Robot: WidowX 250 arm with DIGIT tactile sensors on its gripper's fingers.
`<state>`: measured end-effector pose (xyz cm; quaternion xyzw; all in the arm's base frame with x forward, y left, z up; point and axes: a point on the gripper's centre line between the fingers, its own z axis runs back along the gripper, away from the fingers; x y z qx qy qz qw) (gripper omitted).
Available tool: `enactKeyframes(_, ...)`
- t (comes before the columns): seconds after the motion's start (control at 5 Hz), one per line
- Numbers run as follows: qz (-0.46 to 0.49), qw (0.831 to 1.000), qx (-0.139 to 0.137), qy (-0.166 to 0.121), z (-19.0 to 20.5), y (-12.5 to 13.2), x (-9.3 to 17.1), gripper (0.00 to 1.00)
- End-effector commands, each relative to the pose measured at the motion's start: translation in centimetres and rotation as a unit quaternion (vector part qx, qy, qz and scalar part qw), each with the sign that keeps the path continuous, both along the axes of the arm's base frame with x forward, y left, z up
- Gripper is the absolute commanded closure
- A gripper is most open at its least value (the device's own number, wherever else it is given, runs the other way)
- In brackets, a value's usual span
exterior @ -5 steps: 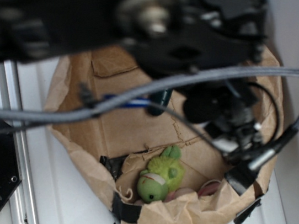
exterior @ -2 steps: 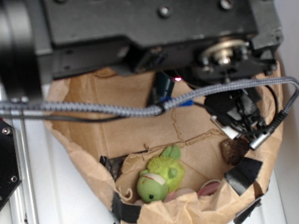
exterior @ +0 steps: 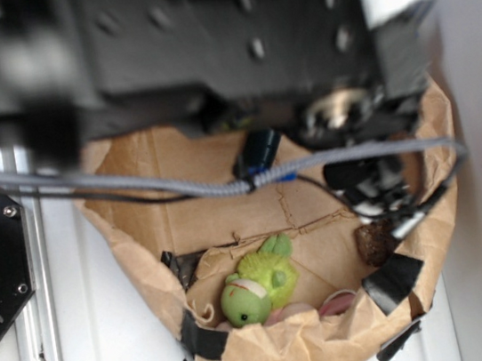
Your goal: Grab the plastic pickle.
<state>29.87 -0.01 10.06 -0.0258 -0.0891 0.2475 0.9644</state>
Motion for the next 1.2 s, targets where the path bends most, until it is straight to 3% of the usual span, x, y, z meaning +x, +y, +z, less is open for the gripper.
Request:
enactKeyframes(0.0, 0.001, 1.000, -0.006, 0.006, -4.4, 2.8, 0.1, 0.00)
enactKeyframes(0.6, 0.014, 1.000, 0.006, 0.014, -8.1, 3.4, 1.7, 0.00)
enactKeyframes(0.8, 0.012, 1.000, 0.003, 0.013, -7.6, 3.4, 1.0, 0.00)
enactKeyframes(1.0, 0.006, 1.000, -0.018, -0.004, -5.3, 3.3, -0.4, 0.00)
